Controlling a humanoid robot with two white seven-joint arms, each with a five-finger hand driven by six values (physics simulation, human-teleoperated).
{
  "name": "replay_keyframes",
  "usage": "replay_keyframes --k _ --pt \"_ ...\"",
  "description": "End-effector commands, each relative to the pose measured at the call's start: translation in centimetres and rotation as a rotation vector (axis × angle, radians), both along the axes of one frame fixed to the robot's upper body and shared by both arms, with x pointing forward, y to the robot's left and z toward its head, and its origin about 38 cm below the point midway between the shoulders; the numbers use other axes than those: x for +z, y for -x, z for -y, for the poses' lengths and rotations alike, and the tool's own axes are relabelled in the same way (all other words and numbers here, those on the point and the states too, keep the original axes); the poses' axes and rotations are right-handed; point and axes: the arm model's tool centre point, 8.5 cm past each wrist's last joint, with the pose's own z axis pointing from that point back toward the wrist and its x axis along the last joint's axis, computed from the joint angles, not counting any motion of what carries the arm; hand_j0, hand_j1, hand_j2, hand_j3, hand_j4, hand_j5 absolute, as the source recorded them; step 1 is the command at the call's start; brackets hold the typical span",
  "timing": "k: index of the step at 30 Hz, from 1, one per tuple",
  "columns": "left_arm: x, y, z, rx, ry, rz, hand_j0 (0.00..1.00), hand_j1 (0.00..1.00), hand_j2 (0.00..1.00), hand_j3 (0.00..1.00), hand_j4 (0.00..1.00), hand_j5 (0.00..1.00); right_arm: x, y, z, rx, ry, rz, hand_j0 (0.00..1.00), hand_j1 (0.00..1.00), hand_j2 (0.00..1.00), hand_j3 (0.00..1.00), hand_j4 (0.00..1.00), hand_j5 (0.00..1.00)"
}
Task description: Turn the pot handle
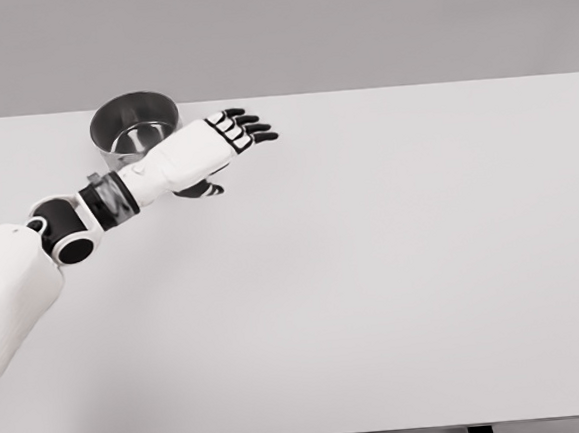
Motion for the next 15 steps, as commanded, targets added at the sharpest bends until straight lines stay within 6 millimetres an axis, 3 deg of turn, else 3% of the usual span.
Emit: replay_keyframes --k 1,4,15 --pt "-0.5 -0.2 -0.3 0.015 0.001 -0.017 1.00 1.00 1.00 1.00 1.00 1.00 0.0 0.0 0.0 0.000 0.000 0.000 1.00 1.00 1.00 1.00 1.00 1.00" --pt "-0.9 -0.5 -2.0 0.047 -0.021 -0.028 1.00 1.00 1.00 1.00 1.00 1.00 0.0 0.0 0.0 0.000 0.000 0.000 1.00 1.00 1.00 1.00 1.00 1.00" --pt "0.1 -0.7 -4.0 0.086 0.003 0.011 1.00 1.00 1.00 1.00 1.00 1.00 0.0 0.0 0.0 0.000 0.000 0.000 1.00 1.00 1.00 1.00 1.00 1.00"
